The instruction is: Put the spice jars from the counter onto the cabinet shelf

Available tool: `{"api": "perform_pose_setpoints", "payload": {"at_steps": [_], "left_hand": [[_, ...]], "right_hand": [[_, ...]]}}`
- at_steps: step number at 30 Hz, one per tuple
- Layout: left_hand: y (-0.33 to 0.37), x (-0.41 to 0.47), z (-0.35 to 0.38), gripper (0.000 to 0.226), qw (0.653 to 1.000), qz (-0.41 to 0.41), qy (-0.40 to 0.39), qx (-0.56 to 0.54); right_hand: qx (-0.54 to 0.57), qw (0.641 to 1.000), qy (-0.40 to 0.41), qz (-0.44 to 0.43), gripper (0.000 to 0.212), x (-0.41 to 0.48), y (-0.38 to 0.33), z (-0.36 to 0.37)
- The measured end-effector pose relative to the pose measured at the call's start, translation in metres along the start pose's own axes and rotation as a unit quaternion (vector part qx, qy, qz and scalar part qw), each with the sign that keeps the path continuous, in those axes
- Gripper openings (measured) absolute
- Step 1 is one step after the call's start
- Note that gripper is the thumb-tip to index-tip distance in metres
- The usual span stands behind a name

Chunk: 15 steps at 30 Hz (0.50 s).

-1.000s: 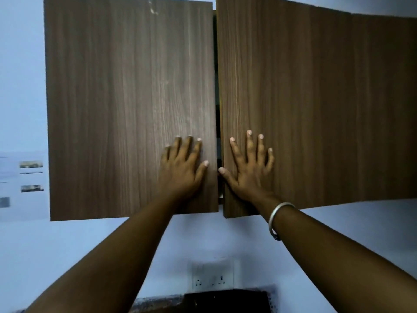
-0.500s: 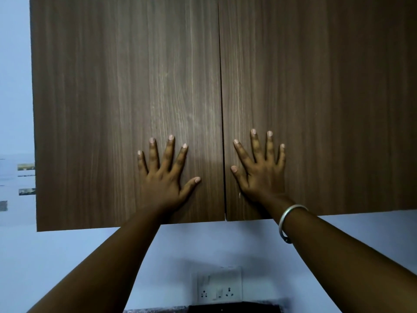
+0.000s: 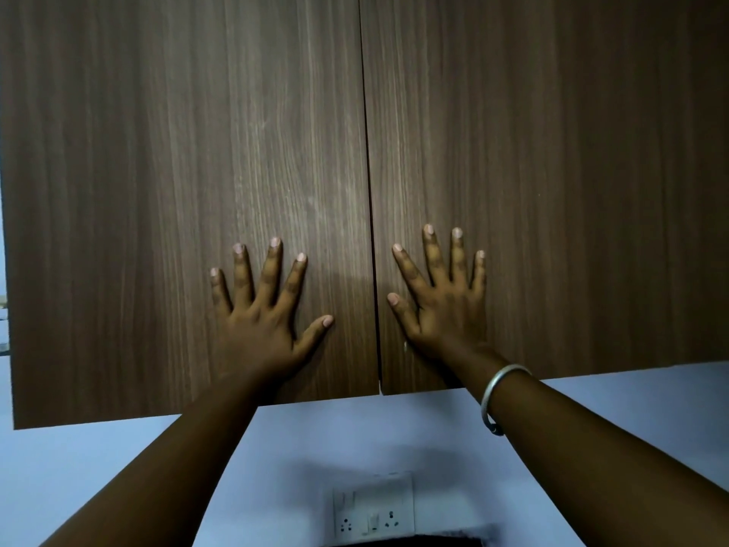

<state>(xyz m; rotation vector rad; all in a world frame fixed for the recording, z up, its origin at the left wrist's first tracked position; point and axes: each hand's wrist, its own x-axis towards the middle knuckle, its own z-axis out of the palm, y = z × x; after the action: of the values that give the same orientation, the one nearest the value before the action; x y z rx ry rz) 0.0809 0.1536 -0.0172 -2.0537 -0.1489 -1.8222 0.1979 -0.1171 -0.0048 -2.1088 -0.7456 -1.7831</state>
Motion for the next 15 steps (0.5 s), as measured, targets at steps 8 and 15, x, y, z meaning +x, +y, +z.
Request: {"api": "perform_pose_setpoints", "payload": {"at_steps": [8, 15], "left_hand": [[0.002, 0.002, -0.017, 0.089, 0.998, -0.012, -0.052, -0.017], [0.019, 0.006, -0.074, 0.084, 0.986, -0.043, -0.15, -0.066]], "right_hand": [[-0.014, 0.999, -0.04, -0.002, 0.068, 0.0, -0.005, -0.015], [0.012, 0.993, -0.114, 0.024, 0.069, 0.004, -0.026, -0.074]]}}
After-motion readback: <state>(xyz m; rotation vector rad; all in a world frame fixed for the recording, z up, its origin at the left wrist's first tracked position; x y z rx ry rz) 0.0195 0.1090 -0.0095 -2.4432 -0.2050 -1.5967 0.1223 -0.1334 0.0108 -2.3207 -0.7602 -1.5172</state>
